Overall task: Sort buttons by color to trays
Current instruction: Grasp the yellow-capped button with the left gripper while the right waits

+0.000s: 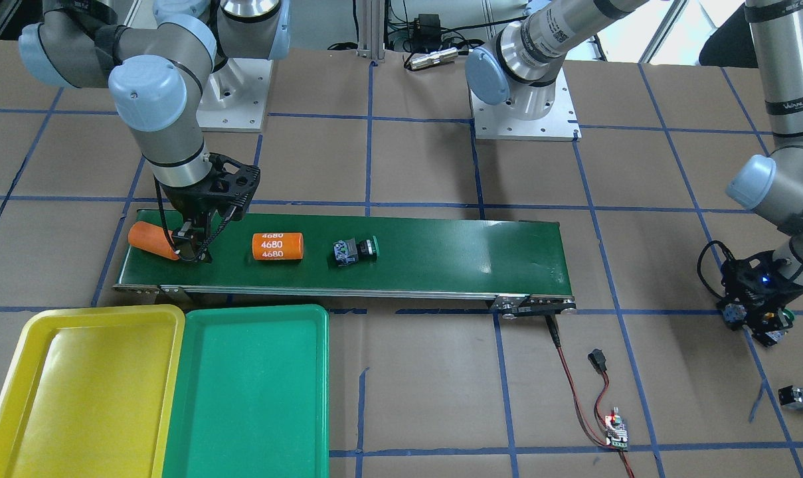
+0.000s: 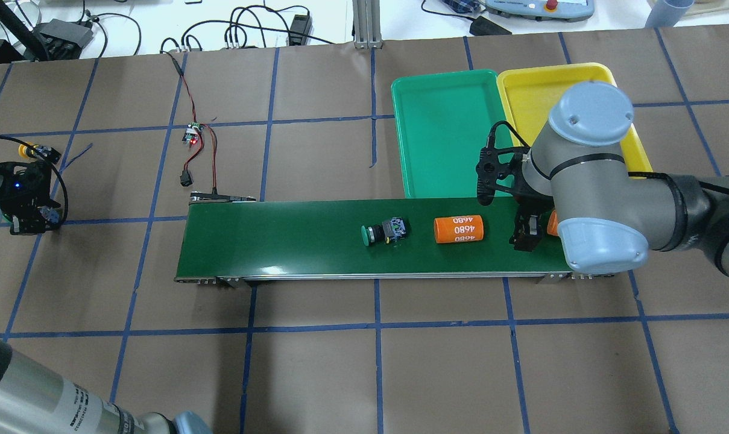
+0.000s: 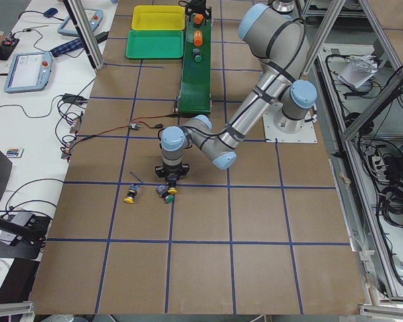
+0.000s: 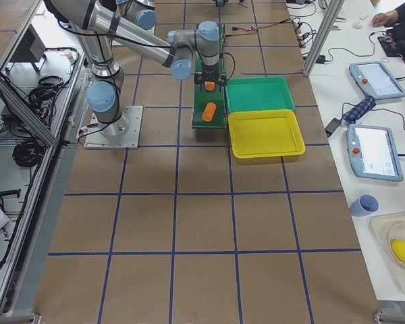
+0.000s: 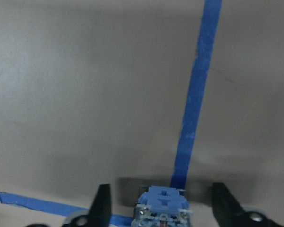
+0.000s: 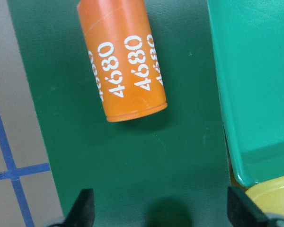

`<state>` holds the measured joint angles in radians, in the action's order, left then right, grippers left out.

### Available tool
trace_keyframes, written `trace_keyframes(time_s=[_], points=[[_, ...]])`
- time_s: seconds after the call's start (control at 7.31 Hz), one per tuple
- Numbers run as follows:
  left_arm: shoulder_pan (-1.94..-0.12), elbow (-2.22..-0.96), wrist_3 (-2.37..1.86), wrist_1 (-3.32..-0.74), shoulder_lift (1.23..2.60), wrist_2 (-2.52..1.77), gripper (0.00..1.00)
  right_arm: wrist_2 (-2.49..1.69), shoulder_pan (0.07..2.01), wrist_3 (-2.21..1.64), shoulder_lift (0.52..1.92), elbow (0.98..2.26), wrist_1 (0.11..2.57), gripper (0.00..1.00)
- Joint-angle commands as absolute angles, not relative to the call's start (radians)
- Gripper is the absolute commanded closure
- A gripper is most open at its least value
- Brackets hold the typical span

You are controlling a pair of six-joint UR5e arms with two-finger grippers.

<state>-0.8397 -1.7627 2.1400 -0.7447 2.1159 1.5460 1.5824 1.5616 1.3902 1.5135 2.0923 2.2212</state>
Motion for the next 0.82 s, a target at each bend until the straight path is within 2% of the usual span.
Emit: trace_keyframes(time_s=[0.0,0.27,0.55,0.68], points=[[-0.833,-1.756,2.138,-0.761,2.106,1.519,1.00,1.585,1.562,1.397,1.506,2.091,2.221,0.00],[-0.879,-1.773,2.042,-0.906,1.993,1.526,1.00,1.583,1.565,1.397,1.477,2.065,2.223,0.00],[-1.056,-1.817,1.922,-1.065,1.823,1.560,1.00,1.580,1.598,1.388,1.474,2.059,2.223,0.00],[-1.180,-1.891,1.805,-1.065,1.768,1.554,1.00,1.580,1.600,1.397,1.474,2.057,2.227,0.00]])
